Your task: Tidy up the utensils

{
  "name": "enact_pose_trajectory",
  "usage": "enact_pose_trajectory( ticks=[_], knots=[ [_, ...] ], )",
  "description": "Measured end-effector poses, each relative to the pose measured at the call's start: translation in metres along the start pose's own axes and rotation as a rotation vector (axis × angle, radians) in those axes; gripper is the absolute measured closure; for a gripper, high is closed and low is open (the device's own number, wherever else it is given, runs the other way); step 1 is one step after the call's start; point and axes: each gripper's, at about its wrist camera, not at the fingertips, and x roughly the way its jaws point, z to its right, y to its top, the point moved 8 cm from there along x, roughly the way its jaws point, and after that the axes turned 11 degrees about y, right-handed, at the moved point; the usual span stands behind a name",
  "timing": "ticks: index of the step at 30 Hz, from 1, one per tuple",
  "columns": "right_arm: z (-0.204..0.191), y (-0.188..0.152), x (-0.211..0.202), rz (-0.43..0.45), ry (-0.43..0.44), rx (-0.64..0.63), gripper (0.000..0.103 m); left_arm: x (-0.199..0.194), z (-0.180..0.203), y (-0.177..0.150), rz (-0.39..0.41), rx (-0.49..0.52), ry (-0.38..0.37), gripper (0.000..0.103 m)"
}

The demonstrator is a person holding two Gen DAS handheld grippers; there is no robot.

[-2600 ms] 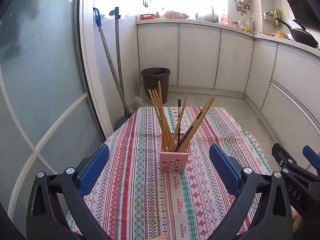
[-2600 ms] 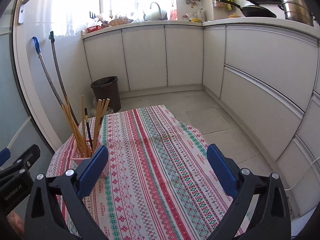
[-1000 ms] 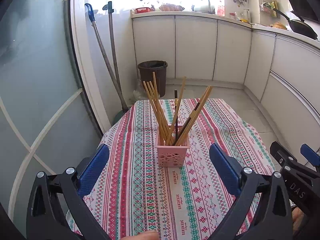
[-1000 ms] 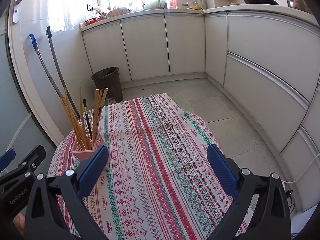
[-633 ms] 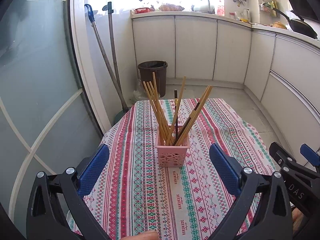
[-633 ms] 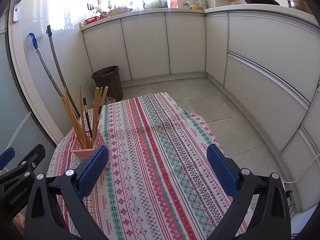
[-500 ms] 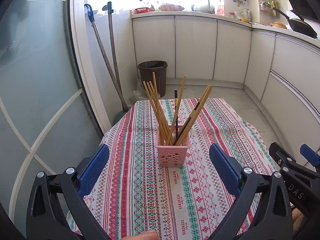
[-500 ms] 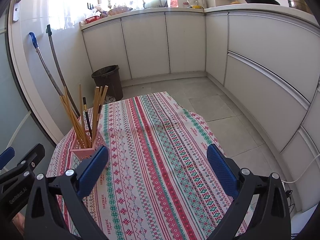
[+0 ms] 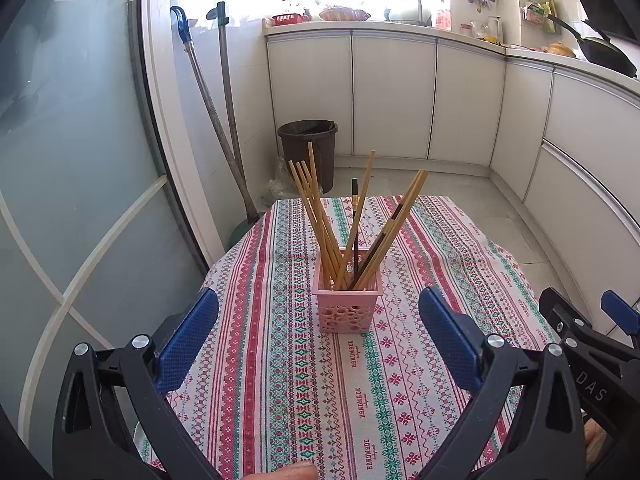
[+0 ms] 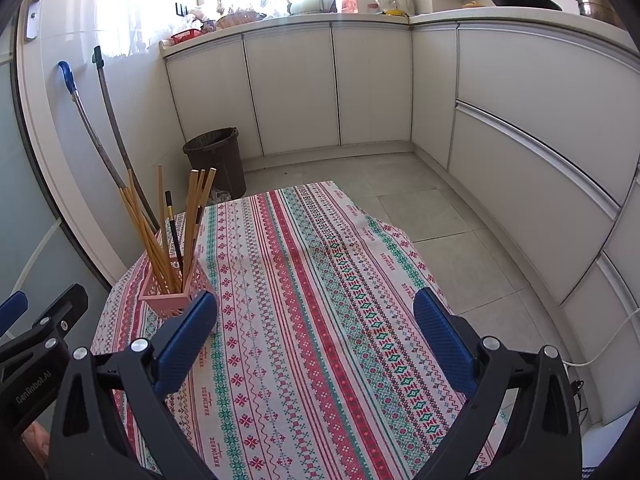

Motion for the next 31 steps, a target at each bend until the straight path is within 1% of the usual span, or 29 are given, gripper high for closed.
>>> enact_pose_trajectory(
  ticks=[6,8,10,12,15,21,23,24,25,27,31],
  knots=[
    [-0.001,0.000,0.001,-0.002,0.001,-0.002,0.007,0.001,0.000,0.000,0.004,0.009,0.003,0.007],
    [-0.001,0.000,0.001,-0.003,0.000,-0.003,0.007,0.001,0.001,-0.001,0.011,0.015,0.007,0.010],
    [0.000,-0.001,0.001,-0.007,0.001,0.001,0.007,-0.001,0.003,-0.001,0.018,0.014,0.000,0.017],
    [0.000,-0.001,0.002,-0.014,0.005,0.005,0.007,-0.002,0.003,0.000,0.023,0.015,-0.006,0.018],
    [0.000,-0.001,0.002,-0.020,0.007,0.010,0.007,-0.001,0.005,0.000,0.021,0.023,-0.017,0.023],
    [0.001,-0.001,0.003,-0.022,0.006,0.012,0.007,-0.001,0.007,-0.001,0.027,0.027,-0.029,0.024],
    [0.001,-0.001,0.003,-0.023,0.007,0.013,0.007,-0.001,0.008,-0.001,0.022,0.029,-0.028,0.024],
    [0.001,-0.001,0.003,-0.023,0.007,0.014,0.007,0.000,0.008,-0.001,0.016,0.030,-0.027,0.022],
    [0.002,0.000,0.003,-0.023,0.007,0.015,0.007,0.001,0.009,-0.001,0.010,0.036,-0.028,0.017],
    [0.002,0.000,0.003,-0.021,0.007,0.015,0.007,0.000,0.010,-0.001,0.010,0.042,-0.022,0.009],
    [0.002,-0.001,0.004,-0.024,0.008,0.016,0.007,-0.006,0.007,0.002,0.035,0.024,-0.008,0.008]
  ],
)
